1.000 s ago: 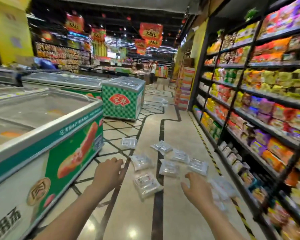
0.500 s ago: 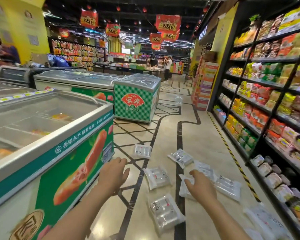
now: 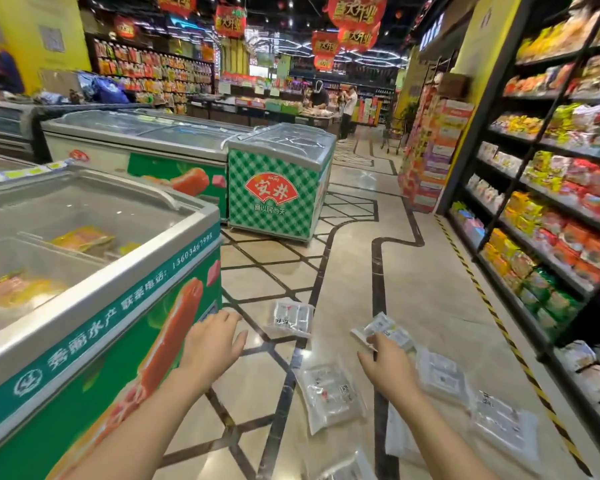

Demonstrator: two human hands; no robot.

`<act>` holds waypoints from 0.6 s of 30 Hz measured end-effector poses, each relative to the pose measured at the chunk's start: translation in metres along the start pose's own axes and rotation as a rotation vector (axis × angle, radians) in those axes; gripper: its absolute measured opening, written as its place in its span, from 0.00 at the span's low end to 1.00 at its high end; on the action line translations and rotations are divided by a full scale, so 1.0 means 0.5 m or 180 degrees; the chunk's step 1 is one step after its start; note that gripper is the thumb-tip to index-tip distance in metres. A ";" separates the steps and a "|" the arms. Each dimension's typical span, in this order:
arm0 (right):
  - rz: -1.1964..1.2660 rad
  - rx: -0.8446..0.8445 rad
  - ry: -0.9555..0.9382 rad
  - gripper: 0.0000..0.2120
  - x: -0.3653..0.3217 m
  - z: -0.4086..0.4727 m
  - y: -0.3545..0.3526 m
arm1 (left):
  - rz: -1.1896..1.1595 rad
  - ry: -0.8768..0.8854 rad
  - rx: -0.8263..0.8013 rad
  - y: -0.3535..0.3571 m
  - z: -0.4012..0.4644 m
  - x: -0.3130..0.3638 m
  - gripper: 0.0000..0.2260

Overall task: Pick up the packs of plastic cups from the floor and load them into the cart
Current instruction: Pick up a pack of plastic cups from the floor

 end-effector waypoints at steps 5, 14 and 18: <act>-0.0054 -0.0014 0.0106 0.19 -0.133 0.248 0.051 | -0.0143 -0.0016 -0.0059 0.088 0.257 -0.118 0.16; -0.0060 -0.0267 0.0366 0.18 -0.262 0.645 0.155 | -0.0376 0.0048 -0.0329 0.275 0.656 -0.254 0.16; 0.0048 -0.0376 0.0480 0.18 -0.302 0.849 0.223 | -0.0407 0.0019 -0.0467 0.396 0.836 -0.315 0.16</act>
Point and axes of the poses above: each hand's wrist, its own z-axis towards the middle knuckle, its own y-axis out of the palm, x = y × z, the point moved 8 cm from there along z, towards the middle knuckle, and after that the axes turned 14 degrees about y, right-handed, at the moved point
